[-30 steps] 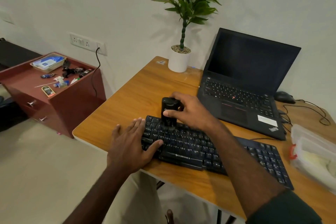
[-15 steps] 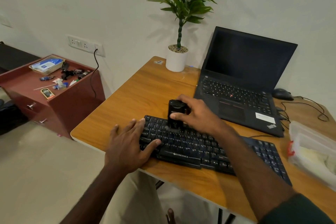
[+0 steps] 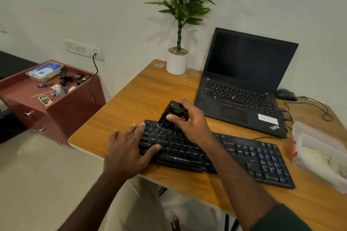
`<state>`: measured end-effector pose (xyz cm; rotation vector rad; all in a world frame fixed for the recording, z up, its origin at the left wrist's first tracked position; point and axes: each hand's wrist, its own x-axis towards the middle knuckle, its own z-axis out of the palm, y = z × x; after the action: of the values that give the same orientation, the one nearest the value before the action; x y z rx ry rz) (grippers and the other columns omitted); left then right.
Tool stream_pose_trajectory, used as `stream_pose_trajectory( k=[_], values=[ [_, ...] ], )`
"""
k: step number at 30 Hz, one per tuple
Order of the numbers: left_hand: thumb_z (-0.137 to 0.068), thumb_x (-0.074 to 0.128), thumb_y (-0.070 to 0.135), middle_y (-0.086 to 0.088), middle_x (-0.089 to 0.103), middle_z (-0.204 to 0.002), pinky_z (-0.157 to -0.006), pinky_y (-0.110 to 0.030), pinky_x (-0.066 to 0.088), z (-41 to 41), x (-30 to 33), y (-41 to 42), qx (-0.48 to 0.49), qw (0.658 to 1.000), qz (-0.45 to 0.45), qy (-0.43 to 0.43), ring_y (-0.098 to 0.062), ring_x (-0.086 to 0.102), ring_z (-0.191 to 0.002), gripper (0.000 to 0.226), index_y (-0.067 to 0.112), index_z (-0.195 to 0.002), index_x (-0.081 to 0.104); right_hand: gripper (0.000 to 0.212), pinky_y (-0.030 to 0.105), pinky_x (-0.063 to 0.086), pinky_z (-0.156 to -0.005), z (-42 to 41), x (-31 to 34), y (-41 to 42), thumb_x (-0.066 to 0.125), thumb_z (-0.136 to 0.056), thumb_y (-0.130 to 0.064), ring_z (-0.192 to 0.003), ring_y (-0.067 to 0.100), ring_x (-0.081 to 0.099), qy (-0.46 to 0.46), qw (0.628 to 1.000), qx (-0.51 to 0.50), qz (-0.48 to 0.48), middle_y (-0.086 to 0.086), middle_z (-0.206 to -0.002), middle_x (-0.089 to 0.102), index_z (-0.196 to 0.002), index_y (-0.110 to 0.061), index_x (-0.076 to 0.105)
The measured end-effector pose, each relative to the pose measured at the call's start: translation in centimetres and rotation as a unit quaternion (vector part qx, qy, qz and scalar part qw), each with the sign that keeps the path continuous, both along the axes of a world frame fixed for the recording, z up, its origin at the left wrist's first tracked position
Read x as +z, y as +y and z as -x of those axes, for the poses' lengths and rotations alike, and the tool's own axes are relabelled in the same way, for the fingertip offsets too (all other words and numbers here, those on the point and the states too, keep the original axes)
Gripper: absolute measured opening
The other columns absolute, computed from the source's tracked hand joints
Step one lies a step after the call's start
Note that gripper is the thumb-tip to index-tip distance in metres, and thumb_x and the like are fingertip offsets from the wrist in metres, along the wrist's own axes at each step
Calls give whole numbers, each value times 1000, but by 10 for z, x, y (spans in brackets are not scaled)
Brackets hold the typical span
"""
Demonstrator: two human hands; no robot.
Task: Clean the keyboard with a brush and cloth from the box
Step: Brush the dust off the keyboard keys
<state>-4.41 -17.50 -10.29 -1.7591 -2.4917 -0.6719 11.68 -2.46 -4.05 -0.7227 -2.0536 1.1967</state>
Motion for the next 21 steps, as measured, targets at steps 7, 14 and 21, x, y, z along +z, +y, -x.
stream_pose_trajectory(
  k=[7, 14, 21],
  values=[
    [-82, 16, 89, 2, 47, -151, -118, -55, 16, -1, 1, -1, 3, 1000, -3, 3, -13, 31, -146, 100, 20, -151, 37, 28, 25, 58, -71, -56, 19, 29, 76, -89, -33, -89, 9, 67, -138, 988, 32, -53, -7, -102, 67, -113, -29, 61],
    [-81, 15, 89, -1, 51, -149, -117, -55, 18, -1, 1, 0, 5, 1000, -4, 8, -15, 34, -145, 101, 20, -151, 37, 25, 38, 61, -77, -98, 37, 47, 77, -87, -36, -91, 12, 67, -170, 984, 17, -48, -7, -102, 68, -106, -34, 62],
    [-81, 15, 89, -2, 49, -150, -117, -56, 17, 0, 1, 0, 0, 1000, 3, 9, -15, 34, -145, 101, 19, -151, 37, 22, 46, 62, -71, -62, 2, 17, 75, -90, -28, -90, 27, 66, -11, 1000, -28, 3, -6, -96, 68, -107, -32, 63]
  ],
)
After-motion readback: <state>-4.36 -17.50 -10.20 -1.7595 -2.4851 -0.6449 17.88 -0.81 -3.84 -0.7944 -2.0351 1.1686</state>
